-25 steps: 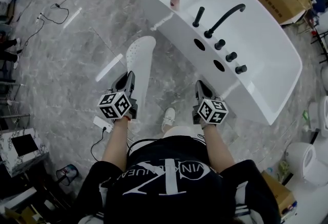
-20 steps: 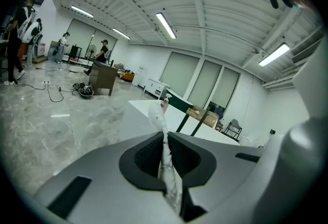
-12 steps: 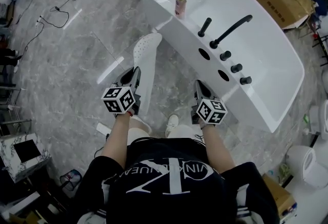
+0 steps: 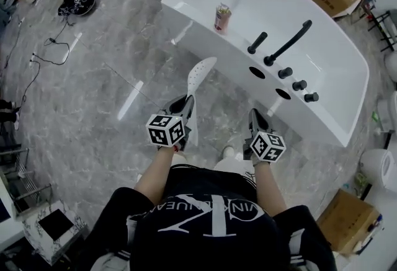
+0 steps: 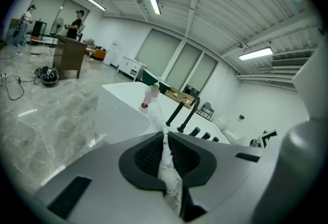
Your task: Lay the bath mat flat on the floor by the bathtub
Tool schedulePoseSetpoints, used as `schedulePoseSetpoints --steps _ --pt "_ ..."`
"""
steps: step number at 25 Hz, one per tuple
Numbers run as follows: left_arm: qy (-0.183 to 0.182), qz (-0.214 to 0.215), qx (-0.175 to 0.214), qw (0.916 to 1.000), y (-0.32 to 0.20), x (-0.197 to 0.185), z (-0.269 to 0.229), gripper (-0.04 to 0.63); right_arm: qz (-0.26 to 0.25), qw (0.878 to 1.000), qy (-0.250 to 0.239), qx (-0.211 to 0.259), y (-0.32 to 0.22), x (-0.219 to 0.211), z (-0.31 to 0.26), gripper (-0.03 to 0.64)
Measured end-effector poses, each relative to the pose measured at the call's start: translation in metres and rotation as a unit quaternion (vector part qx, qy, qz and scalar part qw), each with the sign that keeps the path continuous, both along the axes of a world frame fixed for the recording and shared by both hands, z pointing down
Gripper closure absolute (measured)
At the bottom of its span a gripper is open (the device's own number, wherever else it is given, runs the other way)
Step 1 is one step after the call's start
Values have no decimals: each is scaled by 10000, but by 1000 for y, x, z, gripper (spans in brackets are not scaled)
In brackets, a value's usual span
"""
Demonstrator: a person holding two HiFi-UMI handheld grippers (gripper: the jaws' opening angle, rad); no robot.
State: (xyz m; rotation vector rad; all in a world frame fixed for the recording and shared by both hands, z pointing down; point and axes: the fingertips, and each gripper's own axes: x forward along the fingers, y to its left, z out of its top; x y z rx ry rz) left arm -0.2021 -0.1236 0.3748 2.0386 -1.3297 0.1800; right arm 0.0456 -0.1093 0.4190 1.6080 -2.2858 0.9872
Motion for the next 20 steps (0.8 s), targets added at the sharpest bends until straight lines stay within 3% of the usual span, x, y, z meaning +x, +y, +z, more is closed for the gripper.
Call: schedulePoseSetpoints --steps 5,11,20 --pt "132 893 -126 9958 -21 -19 21 561 475 9987 104 -133 -3 -49 6 591" --pt "186 1661 -242 9856 -50 -40 50 561 910 9958 70 -112 -8 -113 16 591" --pt "265 2119 -393 9761 -78 -16 111 561 1175 9927 2 -281 -14 -140 68 591"
